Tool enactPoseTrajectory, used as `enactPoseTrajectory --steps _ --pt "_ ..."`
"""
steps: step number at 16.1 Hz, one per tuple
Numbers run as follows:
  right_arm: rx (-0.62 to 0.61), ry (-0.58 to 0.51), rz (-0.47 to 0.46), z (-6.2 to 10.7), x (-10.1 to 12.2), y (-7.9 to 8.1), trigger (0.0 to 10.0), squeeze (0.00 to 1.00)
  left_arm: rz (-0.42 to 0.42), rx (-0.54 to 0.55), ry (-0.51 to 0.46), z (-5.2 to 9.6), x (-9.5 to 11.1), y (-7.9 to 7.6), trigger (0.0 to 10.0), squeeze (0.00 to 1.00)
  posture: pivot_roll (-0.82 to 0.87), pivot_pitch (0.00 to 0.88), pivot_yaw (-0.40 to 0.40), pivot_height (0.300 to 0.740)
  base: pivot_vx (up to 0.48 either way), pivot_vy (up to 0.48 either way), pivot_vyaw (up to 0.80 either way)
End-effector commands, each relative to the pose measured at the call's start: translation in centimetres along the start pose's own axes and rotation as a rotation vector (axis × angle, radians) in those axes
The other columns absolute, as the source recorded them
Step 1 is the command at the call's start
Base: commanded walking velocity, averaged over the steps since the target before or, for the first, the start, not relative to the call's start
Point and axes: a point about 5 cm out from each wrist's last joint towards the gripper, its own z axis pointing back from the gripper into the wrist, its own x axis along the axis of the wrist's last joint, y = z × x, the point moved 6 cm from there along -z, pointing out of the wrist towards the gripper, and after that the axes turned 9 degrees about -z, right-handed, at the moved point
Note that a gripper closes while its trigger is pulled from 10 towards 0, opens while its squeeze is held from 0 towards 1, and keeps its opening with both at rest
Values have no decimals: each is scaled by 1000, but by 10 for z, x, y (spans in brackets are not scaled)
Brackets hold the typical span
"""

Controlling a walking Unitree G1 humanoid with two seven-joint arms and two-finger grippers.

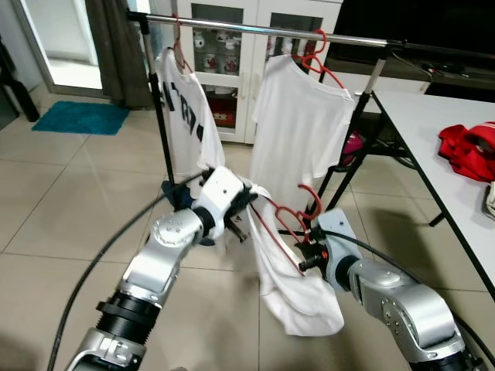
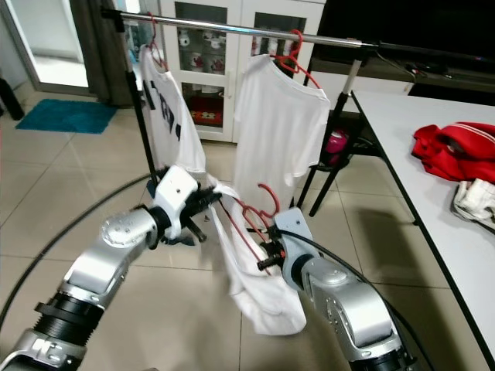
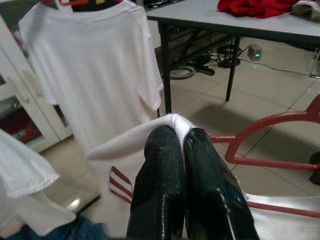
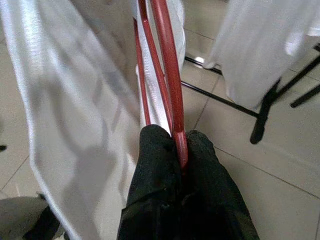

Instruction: Hang hanger

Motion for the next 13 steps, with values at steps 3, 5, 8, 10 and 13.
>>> enactPoseTrajectory --steps 3,5,8,10,13 --pt "-78 -10 -23 0 5 -20 10000 0 -43 14 -49 2 20 3 0 0 -196 0 -49 740 0 0 0" --pt "-70 6 -18 0 1 -18 10000 0 -53 72 -57 4 27 19 0 0 -195 0 -49 740 0 0 0" --pt "-70 -126 -44 1 30 -17 10000 0 -70 18 104 9 -7 10 0 0 -193 0 -49 740 0 0 0" --pt "-96 -338 -84 10 73 -22 10000 0 -52 -51 211 12 -38 -10 0 0 -196 0 -48 740 0 0 0" --pt "-23 -441 -53 17 99 -10 10000 0 -18 -90 268 13 -57 -29 0 0 -199 0 -47 740 0 0 0"
